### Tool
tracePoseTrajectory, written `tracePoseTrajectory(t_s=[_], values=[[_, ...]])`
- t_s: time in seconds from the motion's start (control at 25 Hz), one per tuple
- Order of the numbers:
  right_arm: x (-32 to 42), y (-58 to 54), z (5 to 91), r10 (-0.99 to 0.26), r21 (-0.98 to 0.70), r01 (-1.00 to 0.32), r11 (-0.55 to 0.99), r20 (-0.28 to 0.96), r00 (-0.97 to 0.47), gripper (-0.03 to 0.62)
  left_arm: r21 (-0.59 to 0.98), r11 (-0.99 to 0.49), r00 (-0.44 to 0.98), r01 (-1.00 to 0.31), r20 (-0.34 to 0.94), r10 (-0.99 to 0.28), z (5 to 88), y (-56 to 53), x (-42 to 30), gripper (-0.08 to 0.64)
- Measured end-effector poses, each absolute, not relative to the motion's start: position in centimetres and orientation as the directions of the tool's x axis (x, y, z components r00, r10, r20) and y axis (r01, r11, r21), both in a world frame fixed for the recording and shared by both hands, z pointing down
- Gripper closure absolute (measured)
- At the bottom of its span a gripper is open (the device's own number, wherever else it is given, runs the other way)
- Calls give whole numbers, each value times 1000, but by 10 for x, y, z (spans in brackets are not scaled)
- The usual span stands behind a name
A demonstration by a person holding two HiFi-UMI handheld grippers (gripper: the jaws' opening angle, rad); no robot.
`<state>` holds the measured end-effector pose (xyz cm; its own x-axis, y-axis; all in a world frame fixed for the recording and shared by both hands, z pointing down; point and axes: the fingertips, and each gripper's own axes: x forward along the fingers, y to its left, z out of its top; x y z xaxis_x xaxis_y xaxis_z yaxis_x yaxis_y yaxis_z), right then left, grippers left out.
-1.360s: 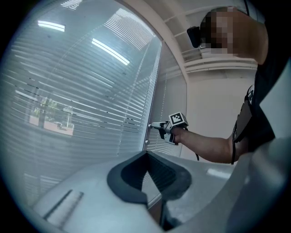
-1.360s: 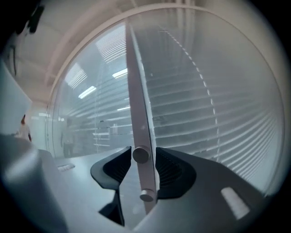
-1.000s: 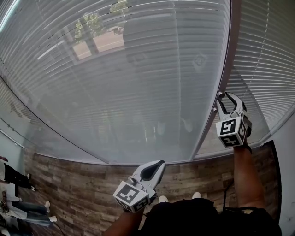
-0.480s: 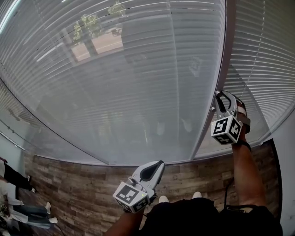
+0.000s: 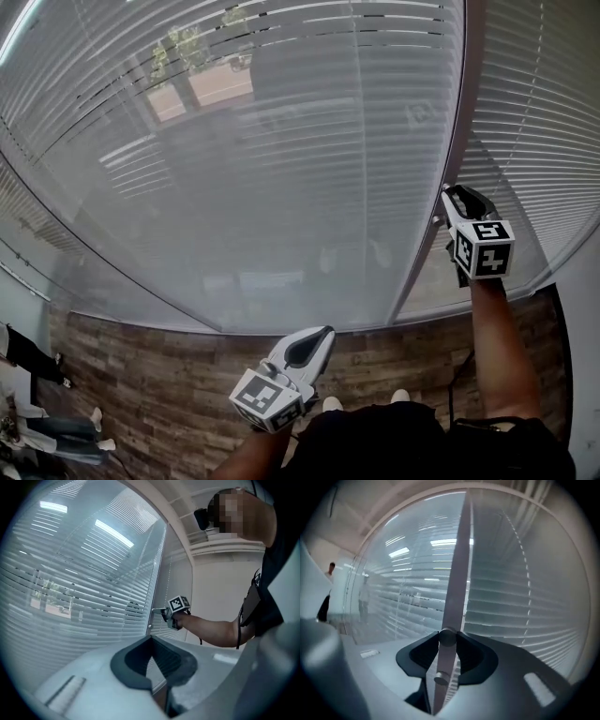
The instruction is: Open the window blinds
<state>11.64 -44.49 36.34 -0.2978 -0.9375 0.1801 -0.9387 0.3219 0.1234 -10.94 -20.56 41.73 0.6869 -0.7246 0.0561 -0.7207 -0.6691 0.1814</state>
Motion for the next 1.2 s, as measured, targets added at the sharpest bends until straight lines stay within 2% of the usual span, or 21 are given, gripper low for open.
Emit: tracePoseTrajectory(t_s=[0.28,0.56,0.64,0.76,0.92,0.96,1.0,1.12,1.2], values=[[121,-447,366,-909,-253,-903,347,144,-390,449,186,-664,683,-724,65,-727,419,-210,-109,560],[129,-446,361,-884,-667,-679,306,67,-463,449,191,-668,687,-719,57,-724,415,-210,-107,560],[131,-446,367,-882,-720,-635,279,69,-466,449,186,-663,683,-725,67,-728,415,-213,-106,560],[131,-451,364,-874,-668,-661,343,31,-485,448,191,-662,683,-724,72,-727,421,-213,-104,560],[127,-450,361,-872,-560,-739,375,58,-487,437,188,-666,686,-722,67,-725,419,-213,-107,560],[125,-448,362,-876,-494,-782,380,80,-475,404,186,-666,685,-722,65,-725,417,-213,-108,560],[124,-447,361,-884,-402,-832,383,101,-456,377,187,-666,685,-722,62,-726,417,-213,-109,560],[123,-445,362,-921,8,-932,361,161,-355,377,189,-666,685,-722,60,-726,418,-212,-110,560],[122,-445,362,-952,357,-884,302,168,-257,384,188,-666,686,-721,63,-725,418,-214,-108,560]])
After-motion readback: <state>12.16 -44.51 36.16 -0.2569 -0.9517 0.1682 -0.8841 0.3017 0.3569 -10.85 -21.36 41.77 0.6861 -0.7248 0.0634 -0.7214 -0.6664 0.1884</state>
